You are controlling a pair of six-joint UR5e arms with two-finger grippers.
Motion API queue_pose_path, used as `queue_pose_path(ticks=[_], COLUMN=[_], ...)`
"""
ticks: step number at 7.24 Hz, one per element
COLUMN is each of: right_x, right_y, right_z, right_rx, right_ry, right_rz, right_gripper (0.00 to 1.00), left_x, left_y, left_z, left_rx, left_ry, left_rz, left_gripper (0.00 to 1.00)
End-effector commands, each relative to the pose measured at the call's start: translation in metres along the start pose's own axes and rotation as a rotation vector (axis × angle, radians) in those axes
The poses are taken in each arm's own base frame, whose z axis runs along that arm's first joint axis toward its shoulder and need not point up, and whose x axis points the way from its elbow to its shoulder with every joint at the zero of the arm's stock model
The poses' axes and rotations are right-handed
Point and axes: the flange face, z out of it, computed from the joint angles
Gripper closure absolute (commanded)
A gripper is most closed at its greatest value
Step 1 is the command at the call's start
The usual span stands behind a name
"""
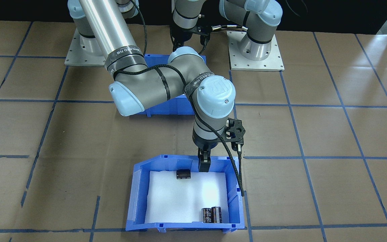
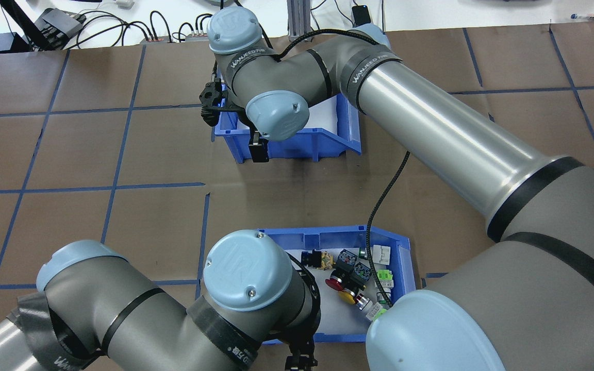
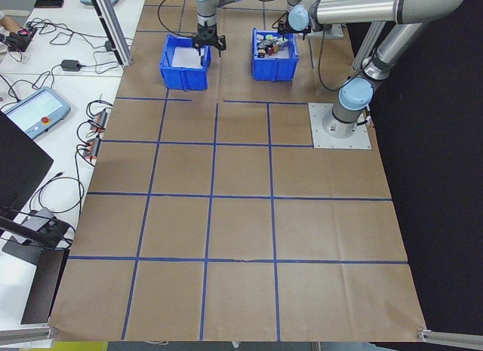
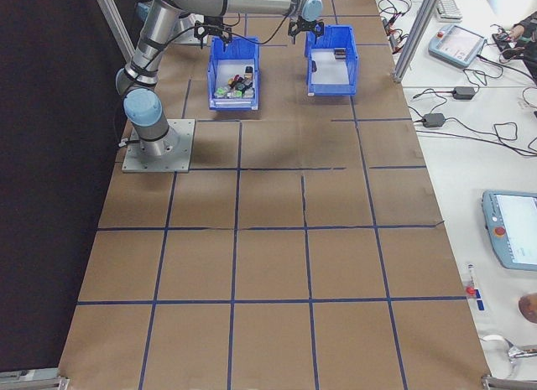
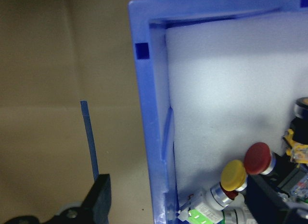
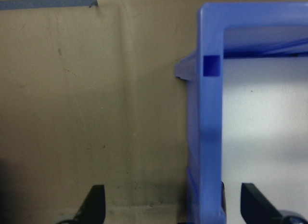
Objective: Place button box in front
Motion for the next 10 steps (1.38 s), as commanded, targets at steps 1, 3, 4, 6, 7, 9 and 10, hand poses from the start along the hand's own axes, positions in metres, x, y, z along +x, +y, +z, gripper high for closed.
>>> queue_pose_path(ticks=[1,3,4,6,7,9,10], right_x=[0.003,0.007,0.007,0.009,0.015,0.019,0.024], right_y=[-0.004,0.004,0.005,0.007,0.014,0.065,0.102], right_z=[0.022,0.016,0.013,0.007,-0.008,-0.044,-0.060], right_rx=[-0.007,-0.080,-0.083,-0.080,-0.073,-0.087,-0.089], right_ry=[-0.012,0.044,0.049,0.059,0.076,0.053,0.051], right_rz=[-0.005,-0.020,-0.022,-0.019,-0.051,-0.082,-0.092], right_gripper=[0.00,0.50,0.71,0.94,0.96,0.98,0.98], left_x=[-0.005,-0.007,-0.010,-0.010,-0.010,-0.011,-0.010], left_y=[-0.002,-0.006,-0.009,-0.010,-0.012,-0.012,-0.010], left_z=[0.019,0.029,0.035,0.037,0.038,0.036,0.030], left_rx=[-0.054,-0.049,-0.048,-0.064,-0.059,-0.060,-0.078], left_ry=[0.004,0.002,0.001,0.025,0.028,0.036,0.066], left_rz=[-0.030,-0.044,-0.044,-0.039,-0.037,-0.030,-0.010], left_gripper=[0.01,0.01,0.01,0.20,0.34,0.77,0.91])
